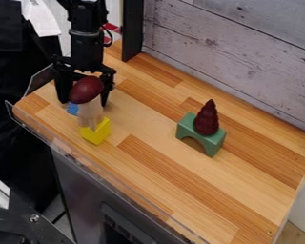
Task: Move the blue triangle beside the green arch
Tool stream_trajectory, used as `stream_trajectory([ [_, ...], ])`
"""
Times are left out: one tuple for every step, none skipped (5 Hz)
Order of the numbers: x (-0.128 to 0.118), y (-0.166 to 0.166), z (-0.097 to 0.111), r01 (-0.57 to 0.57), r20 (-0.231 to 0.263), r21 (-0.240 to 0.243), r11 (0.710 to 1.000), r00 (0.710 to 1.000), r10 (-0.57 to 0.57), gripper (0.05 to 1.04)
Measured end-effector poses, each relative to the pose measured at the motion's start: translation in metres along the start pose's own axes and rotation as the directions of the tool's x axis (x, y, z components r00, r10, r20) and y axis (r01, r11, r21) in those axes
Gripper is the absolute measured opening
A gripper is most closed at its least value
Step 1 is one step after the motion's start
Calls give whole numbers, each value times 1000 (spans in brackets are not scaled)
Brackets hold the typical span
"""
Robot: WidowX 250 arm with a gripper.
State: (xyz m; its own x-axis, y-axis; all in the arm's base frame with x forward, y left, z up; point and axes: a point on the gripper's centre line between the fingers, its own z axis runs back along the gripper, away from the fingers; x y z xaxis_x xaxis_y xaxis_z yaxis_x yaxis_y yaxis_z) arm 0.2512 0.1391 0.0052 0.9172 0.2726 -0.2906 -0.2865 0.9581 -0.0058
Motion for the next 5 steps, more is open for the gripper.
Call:
stream_trajectory([
  [1, 0, 0, -9, 6, 2, 1000, 1000, 9, 685],
  [0, 0, 0, -8, -3, 3, 1000, 1000, 8, 551],
  [3, -1, 6, -1, 4, -9, 1000, 1000, 1, 551],
  [15, -1, 25, 11, 57, -7, 1000, 998, -10, 551],
  [26, -4, 53, 28, 141, -8, 1000, 990, -27, 551],
])
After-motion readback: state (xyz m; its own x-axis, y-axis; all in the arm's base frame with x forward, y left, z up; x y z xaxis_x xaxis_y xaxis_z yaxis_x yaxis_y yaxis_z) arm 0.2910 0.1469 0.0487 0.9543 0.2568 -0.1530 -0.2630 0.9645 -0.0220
